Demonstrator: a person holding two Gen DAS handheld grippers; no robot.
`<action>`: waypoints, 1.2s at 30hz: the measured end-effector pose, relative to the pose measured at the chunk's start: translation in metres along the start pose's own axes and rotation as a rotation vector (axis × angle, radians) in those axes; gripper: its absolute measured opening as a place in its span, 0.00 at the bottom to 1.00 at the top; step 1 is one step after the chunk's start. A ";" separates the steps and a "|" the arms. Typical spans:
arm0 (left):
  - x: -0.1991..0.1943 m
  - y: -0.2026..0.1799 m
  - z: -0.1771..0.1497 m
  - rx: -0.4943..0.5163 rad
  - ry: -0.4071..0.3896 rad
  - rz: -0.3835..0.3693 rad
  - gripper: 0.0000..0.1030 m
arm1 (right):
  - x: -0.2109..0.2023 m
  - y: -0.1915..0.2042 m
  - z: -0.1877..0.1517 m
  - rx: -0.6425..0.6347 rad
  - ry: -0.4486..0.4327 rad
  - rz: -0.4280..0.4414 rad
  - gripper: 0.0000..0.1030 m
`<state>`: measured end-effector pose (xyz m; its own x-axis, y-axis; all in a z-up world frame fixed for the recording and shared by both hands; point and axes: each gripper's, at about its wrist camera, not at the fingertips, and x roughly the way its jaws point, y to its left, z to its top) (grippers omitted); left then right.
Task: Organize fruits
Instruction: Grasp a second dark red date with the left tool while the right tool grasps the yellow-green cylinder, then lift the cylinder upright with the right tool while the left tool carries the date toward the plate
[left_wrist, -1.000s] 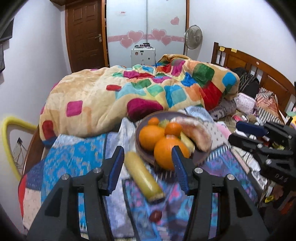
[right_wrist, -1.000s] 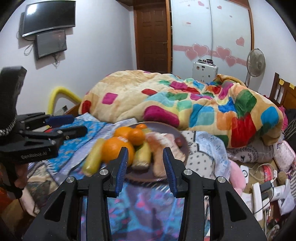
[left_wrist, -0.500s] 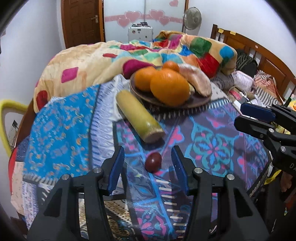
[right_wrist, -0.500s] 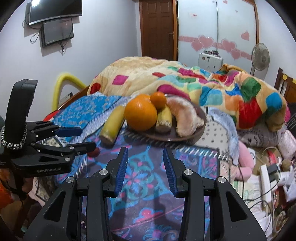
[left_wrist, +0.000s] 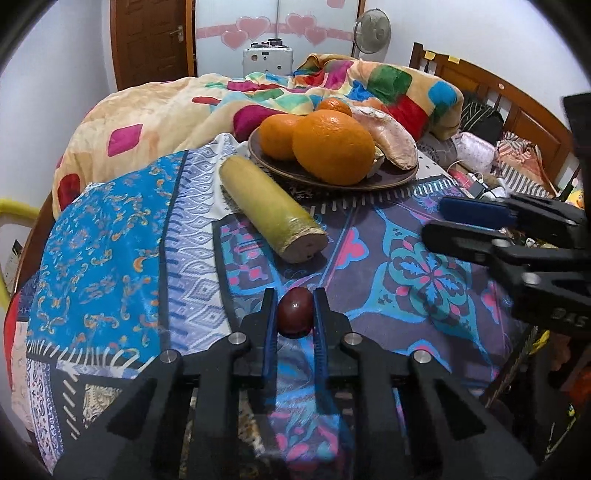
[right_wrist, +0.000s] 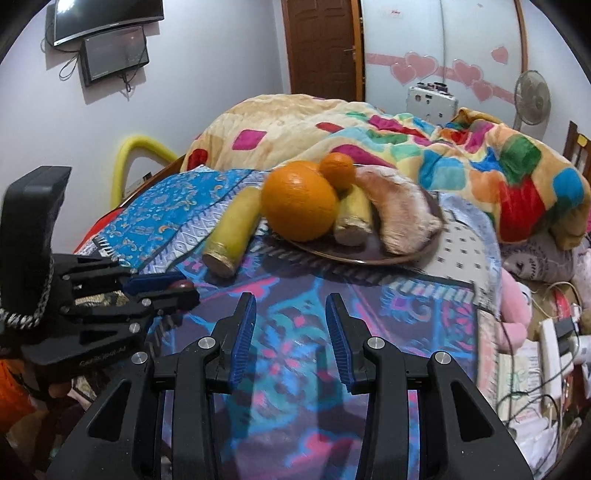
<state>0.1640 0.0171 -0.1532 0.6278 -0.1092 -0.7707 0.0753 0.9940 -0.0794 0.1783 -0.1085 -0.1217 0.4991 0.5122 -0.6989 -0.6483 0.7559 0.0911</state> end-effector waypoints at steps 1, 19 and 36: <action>-0.006 0.004 -0.002 0.001 -0.012 0.005 0.18 | 0.005 0.004 0.003 -0.004 0.004 0.008 0.35; -0.041 0.062 -0.018 -0.077 -0.090 0.046 0.18 | 0.067 0.033 0.028 -0.018 0.138 0.071 0.34; -0.053 0.038 -0.017 -0.054 -0.120 -0.008 0.17 | 0.003 0.025 -0.009 -0.098 0.150 0.026 0.32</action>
<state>0.1204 0.0607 -0.1266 0.7159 -0.1137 -0.6888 0.0407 0.9918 -0.1214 0.1579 -0.0920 -0.1279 0.3950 0.4587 -0.7960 -0.7165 0.6961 0.0456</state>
